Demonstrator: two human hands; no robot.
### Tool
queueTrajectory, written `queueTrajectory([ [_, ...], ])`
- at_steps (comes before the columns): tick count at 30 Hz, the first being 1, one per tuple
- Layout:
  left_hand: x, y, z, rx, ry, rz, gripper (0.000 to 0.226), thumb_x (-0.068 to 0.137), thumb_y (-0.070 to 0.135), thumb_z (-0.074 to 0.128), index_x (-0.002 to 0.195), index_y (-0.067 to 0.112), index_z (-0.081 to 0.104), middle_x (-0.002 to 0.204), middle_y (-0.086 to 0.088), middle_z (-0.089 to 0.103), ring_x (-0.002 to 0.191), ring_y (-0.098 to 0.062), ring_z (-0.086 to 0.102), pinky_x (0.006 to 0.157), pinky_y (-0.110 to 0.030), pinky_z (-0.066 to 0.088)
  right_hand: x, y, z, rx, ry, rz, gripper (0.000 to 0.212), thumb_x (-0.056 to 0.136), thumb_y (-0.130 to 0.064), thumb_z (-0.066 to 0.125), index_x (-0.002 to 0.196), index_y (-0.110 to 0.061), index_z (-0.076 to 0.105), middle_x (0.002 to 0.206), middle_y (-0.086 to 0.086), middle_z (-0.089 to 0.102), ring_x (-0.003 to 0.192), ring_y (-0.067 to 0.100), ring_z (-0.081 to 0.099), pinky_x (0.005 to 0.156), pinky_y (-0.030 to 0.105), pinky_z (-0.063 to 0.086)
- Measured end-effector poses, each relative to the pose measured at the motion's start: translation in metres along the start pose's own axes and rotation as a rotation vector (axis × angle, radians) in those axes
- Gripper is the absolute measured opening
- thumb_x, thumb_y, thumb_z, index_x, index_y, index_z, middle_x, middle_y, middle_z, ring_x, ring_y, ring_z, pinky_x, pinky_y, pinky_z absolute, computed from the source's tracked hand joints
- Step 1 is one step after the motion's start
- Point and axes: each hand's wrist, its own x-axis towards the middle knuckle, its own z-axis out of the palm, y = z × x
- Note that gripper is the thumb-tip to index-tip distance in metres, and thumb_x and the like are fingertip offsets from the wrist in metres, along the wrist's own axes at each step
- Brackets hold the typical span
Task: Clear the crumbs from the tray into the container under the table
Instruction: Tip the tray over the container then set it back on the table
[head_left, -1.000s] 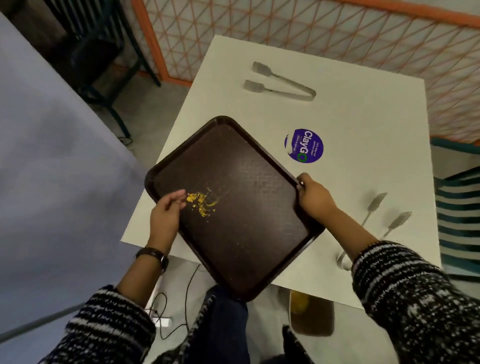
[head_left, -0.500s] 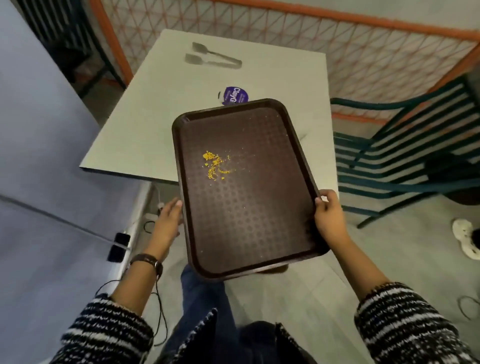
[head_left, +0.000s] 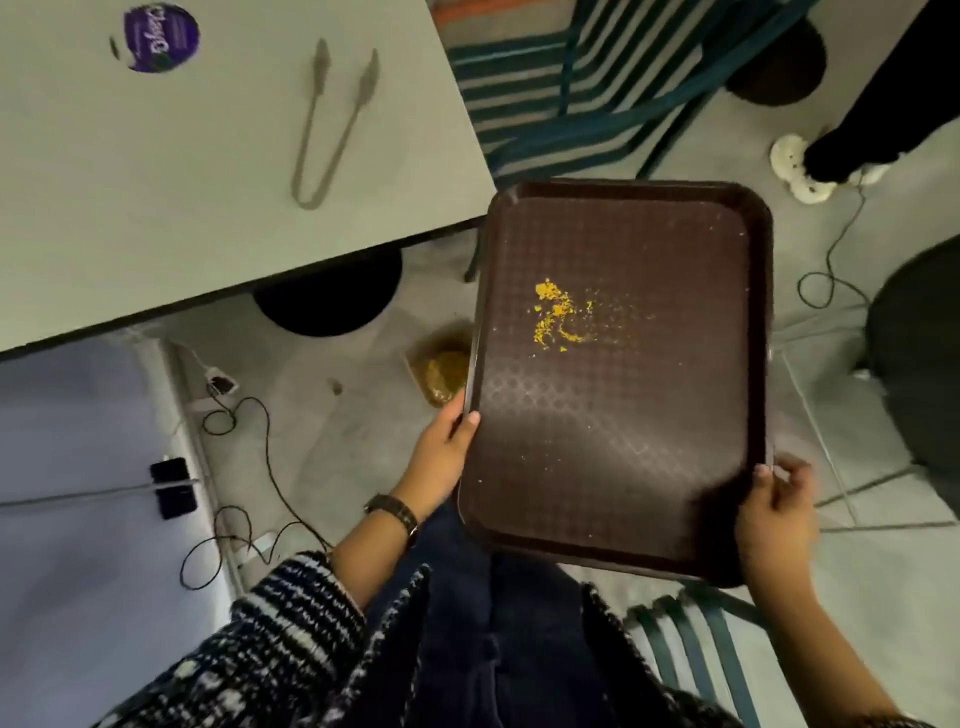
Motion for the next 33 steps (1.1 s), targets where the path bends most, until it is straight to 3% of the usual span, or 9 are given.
queueTrajectory([
  [3, 0.018, -0.026, 0.019, 0.080, -0.031, -0.038, 0.042, 0.099, 0.027, 0.038, 0.141, 0.028, 0.036, 0.135, 0.003, 0.051, 0.123, -0.017, 0.049, 0.105, -0.038, 0.042, -0.010, 0.032, -0.001, -0.030, 0.041, 0.076, 0.021, 0.098, -0.013, 0.040, 0.117, -0.004, 0.044, 0.103, 0.018, 0.057, 0.090, 0.022, 0.051, 0.079, 0.030, 0.034],
  [9, 0.064, -0.109, 0.011, 0.191, -0.017, -0.172, 0.042, 0.099, 0.029, 0.034, 0.141, 0.028, 0.036, 0.141, -0.008, 0.045, 0.128, -0.023, 0.044, 0.109, -0.042, 0.035, -0.011, 0.068, 0.062, -0.027, -0.060, 0.226, 0.022, 0.097, -0.011, 0.043, 0.119, -0.015, 0.042, 0.108, 0.010, 0.060, 0.097, 0.026, 0.058, 0.085, 0.034, 0.040],
  [12, 0.078, -0.159, -0.003, 0.194, -0.027, -0.255, 0.045, 0.099, 0.025, 0.035, 0.145, 0.023, 0.030, 0.147, -0.005, 0.040, 0.132, -0.023, 0.040, 0.112, -0.039, 0.031, -0.008, 0.075, 0.112, -0.055, -0.158, 0.252, 0.025, 0.098, -0.012, 0.039, 0.121, -0.019, 0.042, 0.103, -0.002, 0.057, 0.087, 0.014, 0.058, 0.081, 0.032, 0.044],
  [15, 0.087, -0.213, -0.017, 0.201, 0.046, -0.370, 0.049, 0.099, 0.024, 0.036, 0.146, 0.023, 0.023, 0.148, -0.007, 0.038, 0.131, -0.024, 0.040, 0.105, -0.026, 0.027, 0.001, 0.076, 0.167, -0.135, -0.249, 0.243, 0.028, 0.097, -0.010, 0.036, 0.124, -0.018, 0.041, 0.107, 0.003, 0.057, 0.088, 0.021, 0.057, 0.079, 0.035, 0.045],
  [17, 0.091, -0.243, -0.024, 0.189, 0.096, -0.479, 0.052, 0.099, 0.024, 0.034, 0.148, 0.025, 0.016, 0.148, -0.010, 0.036, 0.130, -0.029, 0.041, 0.105, -0.033, 0.030, 0.008, 0.076, 0.199, -0.217, -0.296, 0.245, 0.029, 0.097, -0.009, 0.036, 0.125, -0.015, 0.040, 0.108, 0.008, 0.058, 0.088, 0.026, 0.057, 0.078, 0.037, 0.045],
  [21, 0.108, -0.279, -0.037, 0.037, 0.142, -0.574, 0.055, 0.097, 0.010, 0.035, 0.147, 0.024, 0.017, 0.136, -0.016, 0.045, 0.111, -0.031, 0.053, 0.094, -0.053, 0.047, 0.023, 0.069, 0.252, -0.324, -0.392, 0.235, 0.030, 0.098, -0.012, 0.035, 0.127, -0.017, 0.036, 0.103, 0.008, 0.055, 0.069, 0.014, 0.051, 0.070, 0.033, 0.040],
  [26, 0.130, -0.290, -0.055, -0.110, 0.161, -0.635, 0.048, 0.096, 0.003, 0.038, 0.141, 0.017, 0.032, 0.137, -0.013, 0.047, 0.120, -0.034, 0.049, 0.101, -0.051, 0.042, 0.038, 0.038, 0.291, -0.449, -0.453, 0.192, 0.033, 0.098, -0.012, 0.034, 0.131, -0.013, 0.034, 0.116, 0.018, 0.059, 0.096, 0.034, 0.059, 0.073, 0.034, 0.041],
  [29, 0.140, -0.281, -0.058, -0.382, 0.204, -0.706, 0.053, 0.096, 0.003, 0.040, 0.144, 0.021, 0.025, 0.126, -0.004, 0.040, 0.122, -0.039, 0.046, 0.083, -0.049, 0.051, 0.051, 0.017, 0.306, -0.515, -0.479, 0.159, 0.033, 0.098, -0.014, 0.035, 0.131, -0.012, 0.035, 0.116, 0.018, 0.059, 0.095, 0.034, 0.058, 0.073, 0.037, 0.043],
  [33, 0.148, -0.273, -0.058, -0.491, 0.186, -0.713, 0.050, 0.094, 0.002, 0.046, 0.139, 0.020, 0.033, 0.132, -0.005, 0.040, 0.122, -0.034, 0.046, 0.081, -0.041, 0.051, 0.069, -0.011, 0.320, -0.650, -0.539, 0.097, 0.035, 0.095, -0.013, 0.033, 0.131, -0.011, 0.034, 0.111, 0.018, 0.060, 0.093, 0.036, 0.059, 0.073, 0.040, 0.045],
])
